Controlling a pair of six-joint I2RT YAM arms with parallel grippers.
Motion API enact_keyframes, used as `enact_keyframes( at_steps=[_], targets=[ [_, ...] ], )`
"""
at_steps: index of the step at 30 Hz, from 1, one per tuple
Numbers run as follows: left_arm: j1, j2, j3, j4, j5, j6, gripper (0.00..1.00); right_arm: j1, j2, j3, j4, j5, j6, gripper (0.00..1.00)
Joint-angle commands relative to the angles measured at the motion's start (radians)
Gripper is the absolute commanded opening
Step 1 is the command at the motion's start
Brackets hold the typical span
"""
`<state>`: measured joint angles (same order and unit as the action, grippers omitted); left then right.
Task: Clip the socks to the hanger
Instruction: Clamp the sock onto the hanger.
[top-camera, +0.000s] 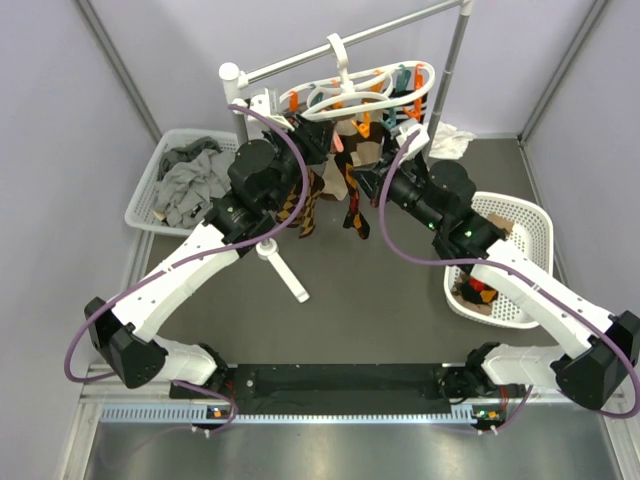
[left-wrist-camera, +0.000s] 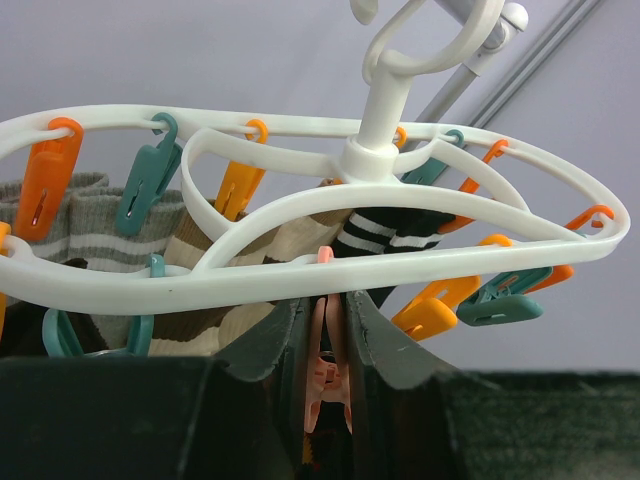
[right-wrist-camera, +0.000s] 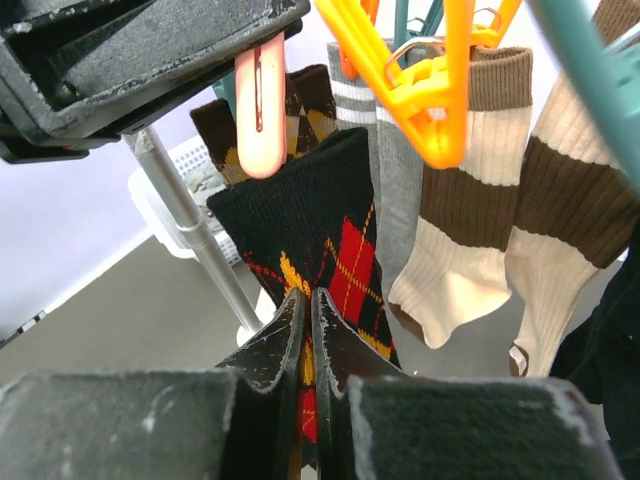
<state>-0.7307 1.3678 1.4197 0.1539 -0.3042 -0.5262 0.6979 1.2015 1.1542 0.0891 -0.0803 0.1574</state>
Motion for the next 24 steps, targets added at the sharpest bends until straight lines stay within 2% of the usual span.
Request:
enact_keyframes(
  at_steps=[1, 24],
  targets=[
    [-0.004, -0.003, 0.016, -0.043, 0.045, -0.003, 0.14, 0.012, 0.010, 0.075, 0.051, -0.007, -0.013, 0.00],
    [-0.004, 0.008, 0.018, -0.057, 0.042, 0.008, 0.14, 0.023, 0.044, 0.154, 0.034, -0.033, -0.018, 0.00]
  ],
)
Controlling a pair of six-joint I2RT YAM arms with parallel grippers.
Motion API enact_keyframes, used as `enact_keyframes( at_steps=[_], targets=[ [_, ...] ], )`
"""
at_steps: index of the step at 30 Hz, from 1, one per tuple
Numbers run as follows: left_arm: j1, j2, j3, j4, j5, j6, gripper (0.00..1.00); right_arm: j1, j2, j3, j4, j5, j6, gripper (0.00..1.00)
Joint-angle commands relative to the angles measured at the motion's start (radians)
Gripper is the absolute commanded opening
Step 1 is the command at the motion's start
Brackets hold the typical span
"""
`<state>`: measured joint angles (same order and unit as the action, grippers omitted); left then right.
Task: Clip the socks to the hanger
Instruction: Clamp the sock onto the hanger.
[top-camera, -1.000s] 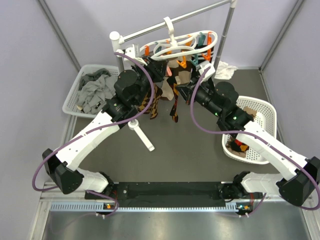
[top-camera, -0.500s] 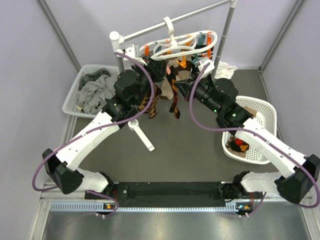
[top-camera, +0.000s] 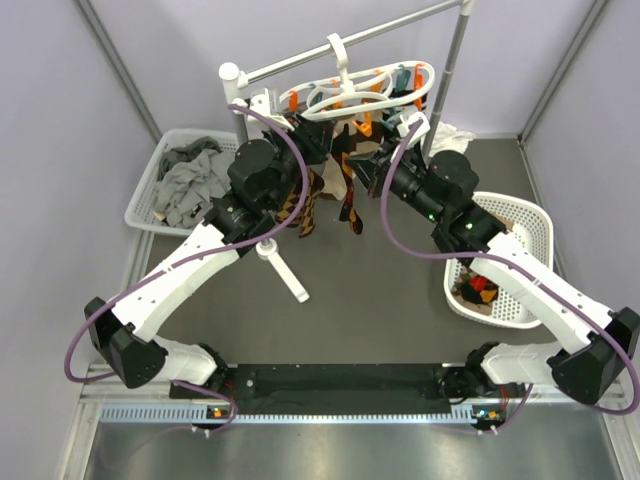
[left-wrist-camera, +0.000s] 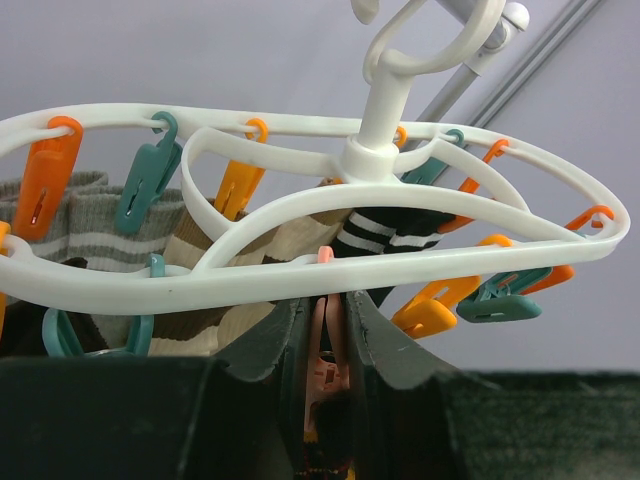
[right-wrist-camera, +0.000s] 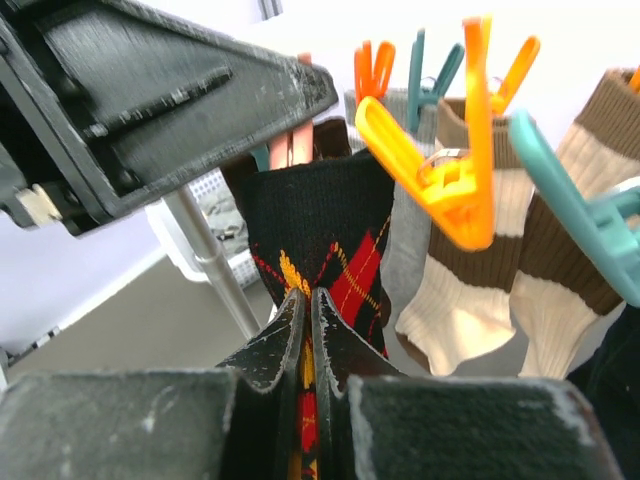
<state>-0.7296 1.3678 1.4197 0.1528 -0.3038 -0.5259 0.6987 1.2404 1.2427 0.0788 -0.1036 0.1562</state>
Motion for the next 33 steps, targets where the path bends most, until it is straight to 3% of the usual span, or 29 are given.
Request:
enact_keyframes(
  at_steps=[1, 6, 7, 11, 14, 16, 18, 19, 22, 28, 33],
  targets=[
    [-0.005, 0.007, 0.018, -0.056, 0.040, 0.009, 0.15, 0.021, 0.008, 0.067, 0.044, -0.010, -0.015, 0.00],
    [-0.005, -0.002, 0.018, -0.059, 0.035, 0.018, 0.28, 0.024, 0.016, 0.078, 0.045, -0.011, -0.015, 0.00],
    [-0.005, -0.004, 0.016, -0.059, 0.034, 0.020, 0.41, 0.024, 0.019, 0.080, 0.044, -0.011, -0.015, 0.00],
    [-0.005, -0.021, 0.015, -0.059, 0.032, 0.026, 0.64, 0.024, 0.022, 0.083, 0.047, -0.013, -0.017, 0.00],
    [-0.005, -0.036, 0.013, -0.061, 0.017, 0.038, 0.75, 0.025, 0.025, 0.083, 0.052, -0.010, -0.017, 0.00],
    [-0.005, -0.042, 0.010, -0.062, 0.011, 0.041, 0.78, 0.025, 0.025, 0.083, 0.055, -0.013, -0.015, 0.03],
    [-0.005, -0.053, 0.008, -0.061, 0.000, 0.047, 0.80, 0.024, 0.025, 0.078, 0.055, -0.016, -0.024, 0.15],
    [-0.005, -0.056, 0.007, -0.062, -0.003, 0.049, 0.80, 0.025, 0.024, 0.077, 0.050, -0.012, -0.027, 0.26],
    [-0.005, -0.061, 0.005, -0.065, -0.015, 0.063, 0.81, 0.025, 0.005, 0.052, 0.044, 0.030, -0.044, 0.40],
    [-0.004, -0.072, -0.002, -0.073, -0.034, 0.079, 0.81, -0.022, -0.044, -0.008, 0.050, 0.100, -0.078, 0.51],
    [-0.004, -0.078, -0.005, -0.079, -0.035, 0.090, 0.80, -0.113, -0.058, -0.022, 0.093, 0.004, -0.049, 0.55]
  ],
)
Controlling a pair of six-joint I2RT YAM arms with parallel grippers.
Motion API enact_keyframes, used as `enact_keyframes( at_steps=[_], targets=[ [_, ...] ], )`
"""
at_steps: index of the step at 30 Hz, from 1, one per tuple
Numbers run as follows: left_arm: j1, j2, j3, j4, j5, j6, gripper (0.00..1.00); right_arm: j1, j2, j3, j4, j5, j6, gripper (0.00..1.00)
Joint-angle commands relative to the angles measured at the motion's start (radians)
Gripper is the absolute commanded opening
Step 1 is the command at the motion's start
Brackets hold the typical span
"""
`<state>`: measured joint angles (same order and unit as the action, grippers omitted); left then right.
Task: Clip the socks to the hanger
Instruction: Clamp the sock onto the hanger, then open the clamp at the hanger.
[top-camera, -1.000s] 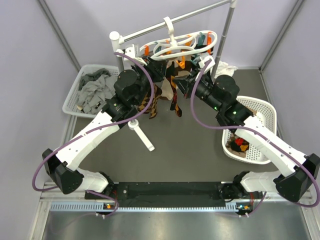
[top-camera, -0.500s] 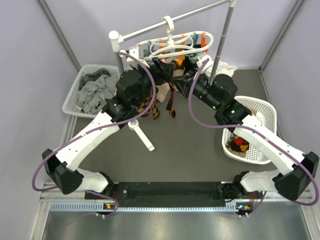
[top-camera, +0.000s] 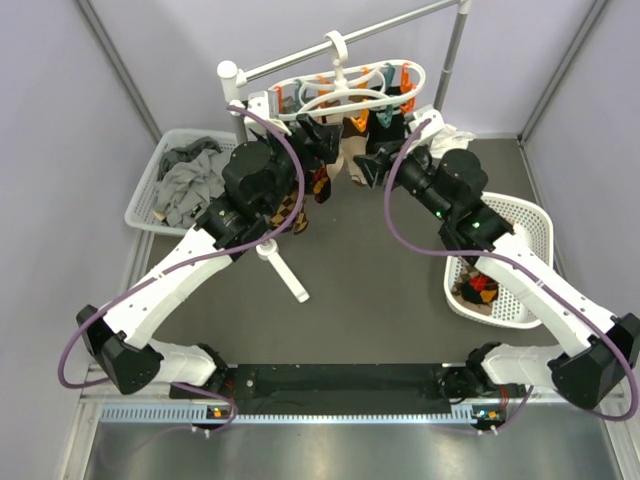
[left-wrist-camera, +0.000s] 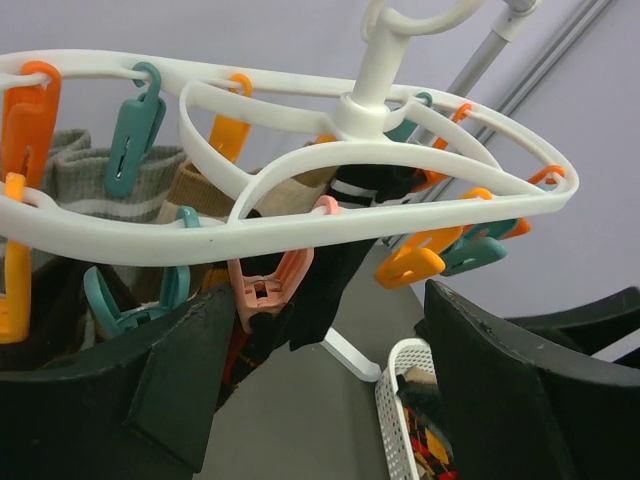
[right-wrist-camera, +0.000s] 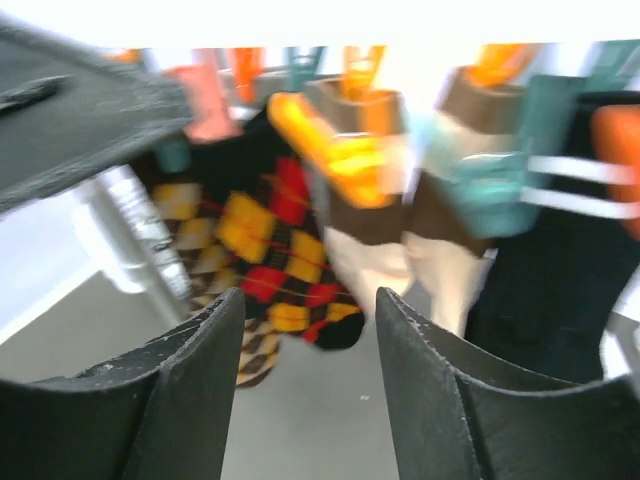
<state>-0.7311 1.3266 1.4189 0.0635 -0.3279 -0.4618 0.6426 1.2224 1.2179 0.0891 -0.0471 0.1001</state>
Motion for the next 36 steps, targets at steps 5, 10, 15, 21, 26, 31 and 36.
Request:
enact_keyframes(
  at_steps=[5, 10, 15, 21, 26, 31, 36],
  targets=[
    [-0.002, -0.055, -0.003, -0.016, -0.002, 0.044, 0.80, -0.118, -0.014, 0.043, 0.116, -0.174, 0.016, 0.57],
    [-0.002, -0.078, 0.003, -0.059, 0.018, 0.080, 0.80, -0.132, 0.051, 0.109, 0.109, -0.267, 0.012, 0.58],
    [-0.004, -0.116, -0.002, -0.128, 0.078, 0.118, 0.80, -0.135, 0.086, 0.127, 0.156, -0.275, 0.033, 0.58],
    [-0.004, -0.155, 0.008, -0.148, 0.182, 0.104, 0.74, -0.135, 0.126, 0.143, 0.205, -0.306, 0.059, 0.57],
    [-0.005, -0.084, 0.055, -0.143, 0.221, 0.077, 0.71, -0.135, 0.147, 0.141, 0.228, -0.332, 0.087, 0.56],
    [-0.008, -0.008, 0.095, -0.094, 0.191, 0.075, 0.69, -0.133, 0.143, 0.123, 0.241, -0.338, 0.090, 0.55],
    [-0.013, 0.065, 0.136, -0.071, 0.135, 0.097, 0.67, -0.132, 0.128, 0.103, 0.242, -0.330, 0.079, 0.55]
  ],
)
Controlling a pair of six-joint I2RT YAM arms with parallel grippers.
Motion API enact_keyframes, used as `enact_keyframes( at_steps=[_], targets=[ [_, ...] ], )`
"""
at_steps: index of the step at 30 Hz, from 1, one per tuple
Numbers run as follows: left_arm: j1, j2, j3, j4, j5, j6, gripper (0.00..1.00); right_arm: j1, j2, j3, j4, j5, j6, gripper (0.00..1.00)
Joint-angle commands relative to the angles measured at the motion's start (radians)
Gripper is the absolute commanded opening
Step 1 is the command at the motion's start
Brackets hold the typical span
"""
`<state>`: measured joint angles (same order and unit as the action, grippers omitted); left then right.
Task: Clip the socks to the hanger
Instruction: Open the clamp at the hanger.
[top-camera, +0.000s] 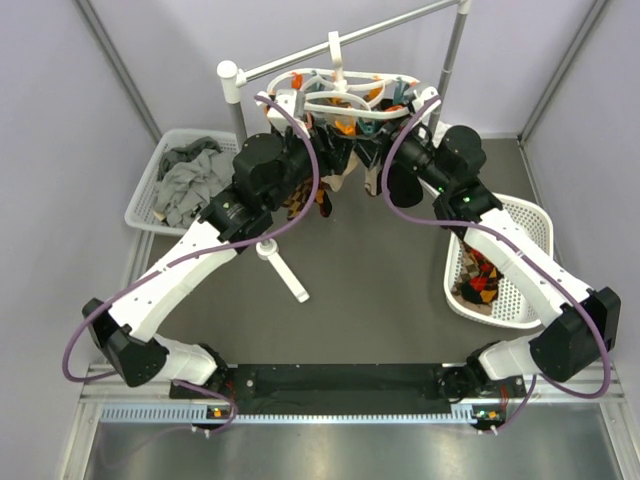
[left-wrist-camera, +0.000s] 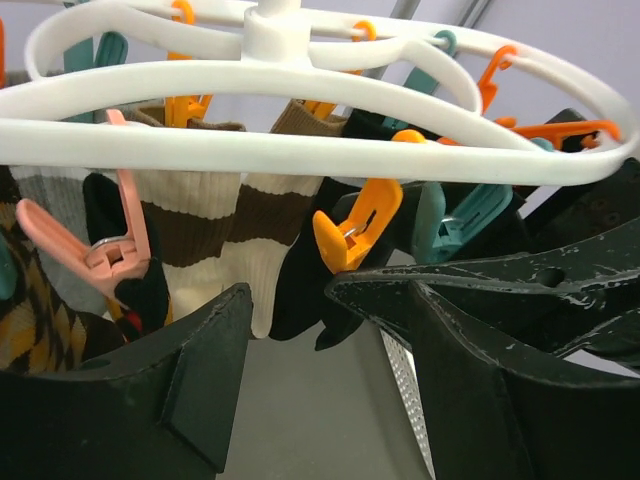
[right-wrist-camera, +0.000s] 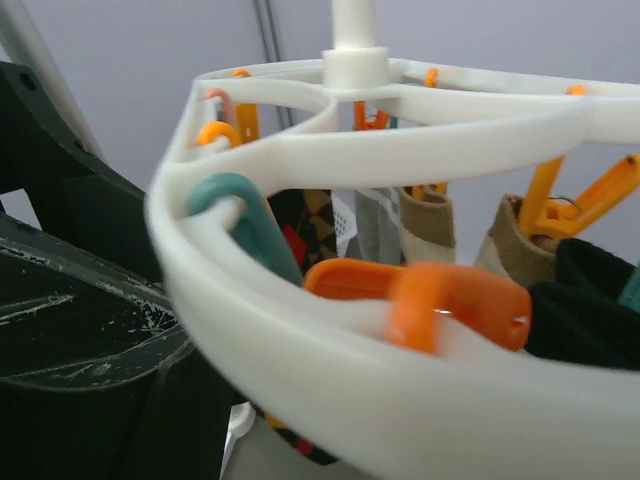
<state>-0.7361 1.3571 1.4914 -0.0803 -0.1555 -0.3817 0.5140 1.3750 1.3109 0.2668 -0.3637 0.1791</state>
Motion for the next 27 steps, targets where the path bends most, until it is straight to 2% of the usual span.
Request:
enact_keyframes(
  at_steps=[1, 10, 21, 25, 27],
  targets=[
    [-0.008, 0.042, 0.067, 0.073, -0.041, 0.017, 0.66, -0.006, -0.025, 0.004, 0.060, -0.011, -0.001, 0.55],
    [-0.013, 0.054, 0.067, 0.143, -0.072, 0.012, 0.59, -0.005, -0.068, -0.051, 0.055, -0.004, -0.017, 0.56],
    [-0.016, 0.039, 0.027, 0.228, -0.121, 0.001, 0.56, -0.003, -0.126, -0.117, 0.068, 0.012, 0.003, 0.56],
    [-0.016, 0.046, 0.032, 0.231, -0.122, -0.006, 0.49, 0.009, -0.154, -0.137, 0.063, 0.005, 0.011, 0.56],
    [-0.016, 0.048, 0.032, 0.229, -0.122, -0.009, 0.41, 0.020, -0.165, -0.157, 0.080, 0.000, 0.025, 0.56]
  ],
)
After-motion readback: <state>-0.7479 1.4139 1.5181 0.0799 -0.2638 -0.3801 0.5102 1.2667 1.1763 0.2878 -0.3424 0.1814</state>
